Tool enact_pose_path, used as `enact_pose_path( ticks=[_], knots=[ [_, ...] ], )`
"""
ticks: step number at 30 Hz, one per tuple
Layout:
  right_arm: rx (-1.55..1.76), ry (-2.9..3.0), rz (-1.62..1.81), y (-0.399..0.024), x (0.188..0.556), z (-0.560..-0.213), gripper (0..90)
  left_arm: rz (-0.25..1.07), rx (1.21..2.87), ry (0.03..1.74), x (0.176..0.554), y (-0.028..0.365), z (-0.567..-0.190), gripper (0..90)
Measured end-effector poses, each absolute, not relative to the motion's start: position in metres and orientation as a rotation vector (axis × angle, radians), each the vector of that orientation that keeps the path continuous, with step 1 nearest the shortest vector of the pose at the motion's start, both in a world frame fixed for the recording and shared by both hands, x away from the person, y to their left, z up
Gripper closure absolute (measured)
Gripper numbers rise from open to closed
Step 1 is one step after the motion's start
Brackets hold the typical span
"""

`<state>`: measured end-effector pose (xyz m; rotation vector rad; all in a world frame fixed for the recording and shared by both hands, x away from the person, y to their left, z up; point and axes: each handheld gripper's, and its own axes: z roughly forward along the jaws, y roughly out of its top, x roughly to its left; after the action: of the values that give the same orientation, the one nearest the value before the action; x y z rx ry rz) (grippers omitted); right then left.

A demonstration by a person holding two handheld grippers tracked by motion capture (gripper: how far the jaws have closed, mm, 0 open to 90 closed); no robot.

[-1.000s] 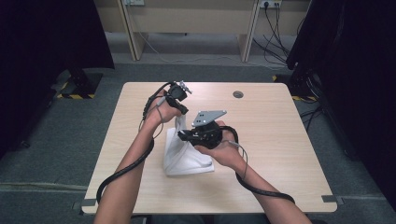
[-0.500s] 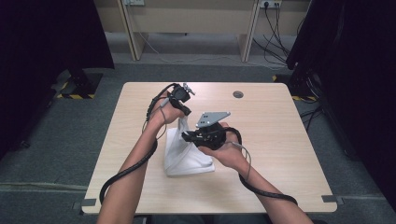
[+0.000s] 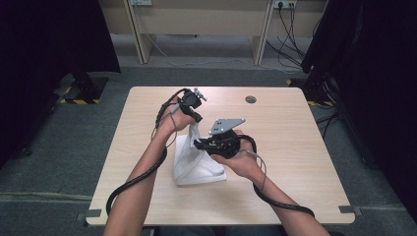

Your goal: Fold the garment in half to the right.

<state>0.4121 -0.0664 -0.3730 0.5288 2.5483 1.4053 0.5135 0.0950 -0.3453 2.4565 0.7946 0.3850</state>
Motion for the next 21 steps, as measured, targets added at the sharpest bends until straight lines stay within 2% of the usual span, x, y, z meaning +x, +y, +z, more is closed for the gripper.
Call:
enact_pose_path(
  ticks=[21],
  knots=[
    [0.544,2.551,1.396,-0.0731,0.4107,-0.3793,83.1,0.375,2.460,0.790,0.5140,0.0884,-0.3508,83.2]
  ],
)
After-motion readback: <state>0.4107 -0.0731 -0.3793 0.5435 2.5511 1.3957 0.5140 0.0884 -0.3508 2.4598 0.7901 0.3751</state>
